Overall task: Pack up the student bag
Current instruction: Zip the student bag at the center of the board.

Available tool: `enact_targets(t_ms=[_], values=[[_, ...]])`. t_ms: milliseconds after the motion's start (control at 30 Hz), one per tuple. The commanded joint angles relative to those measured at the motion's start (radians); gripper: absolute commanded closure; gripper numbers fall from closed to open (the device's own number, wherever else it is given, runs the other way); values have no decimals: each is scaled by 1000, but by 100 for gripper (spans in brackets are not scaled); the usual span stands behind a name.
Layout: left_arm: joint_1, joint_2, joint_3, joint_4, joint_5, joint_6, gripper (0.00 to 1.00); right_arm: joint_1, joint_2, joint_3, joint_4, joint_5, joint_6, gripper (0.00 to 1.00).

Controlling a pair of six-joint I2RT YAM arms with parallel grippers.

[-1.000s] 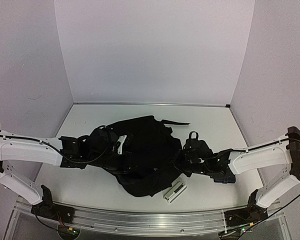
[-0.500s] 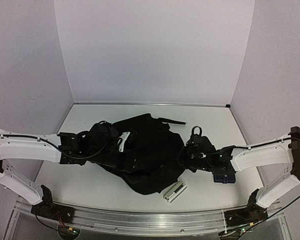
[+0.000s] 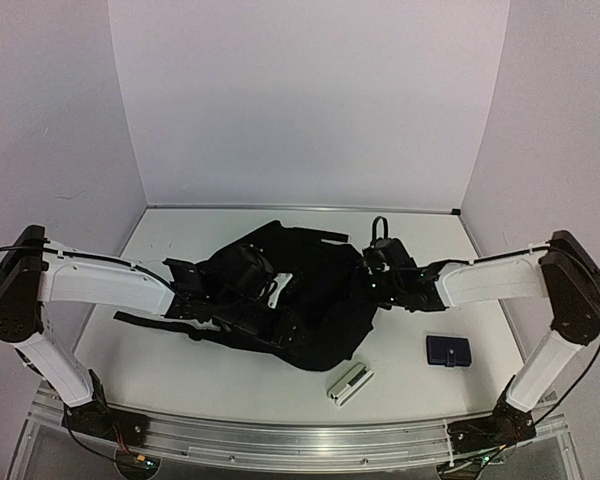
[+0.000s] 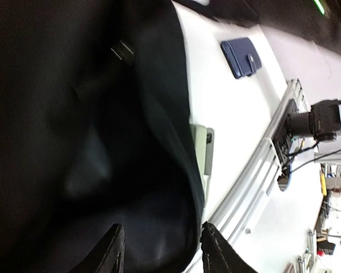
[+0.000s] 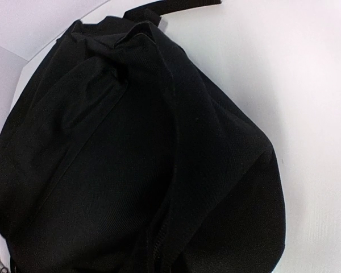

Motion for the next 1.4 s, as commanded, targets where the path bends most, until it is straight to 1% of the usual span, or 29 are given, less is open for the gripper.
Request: enact_targets(t_ms=[0,33,67,167,200,267,367,467,567,600,800,867,967,1033,1067,1267,1367], values=[[-10,20,41,82,58,6,55,-43,95,175,48,-35,-119,100],[-12,26,46,88,58,4,55,-47,112,203,44,-46,-126,99],[-12,29,50,90,51,2,55,-47,124,226,33,-51,-133,92],[-13,12,53,89,-3,-4,54,-48,111,244,-34,-42,-128,59],[-12,-1,50,88,-26,-6,54,-48,97,235,-55,-32,-118,53],[-10,-29,42,81,-78,-8,51,-46,58,203,-92,-16,-87,46],[3,-62,34,60,-127,-9,48,-30,-13,149,-149,14,-40,38],[21,-80,29,41,-136,-5,45,3,-49,144,-215,50,0,34],[28,-91,29,20,-141,9,42,44,-43,175,-283,76,33,34],[31,-95,31,16,-142,13,41,57,-37,184,-298,81,41,34],[39,-107,23,5,-156,5,40,80,16,185,-327,67,67,52],[38,-114,18,5,-160,1,39,80,11,179,-334,72,72,61],[38,-120,9,18,-155,12,38,79,-19,162,-333,82,84,84],[39,-109,18,39,-129,41,37,79,-40,143,-326,84,91,96],[38,-97,28,49,-116,62,37,79,-56,131,-313,82,94,100],[40,28,152,92,-48,228,34,76,-183,-43,-92,5,93,100],[50,109,217,107,-24,292,33,72,-218,-93,-41,-9,102,100]])
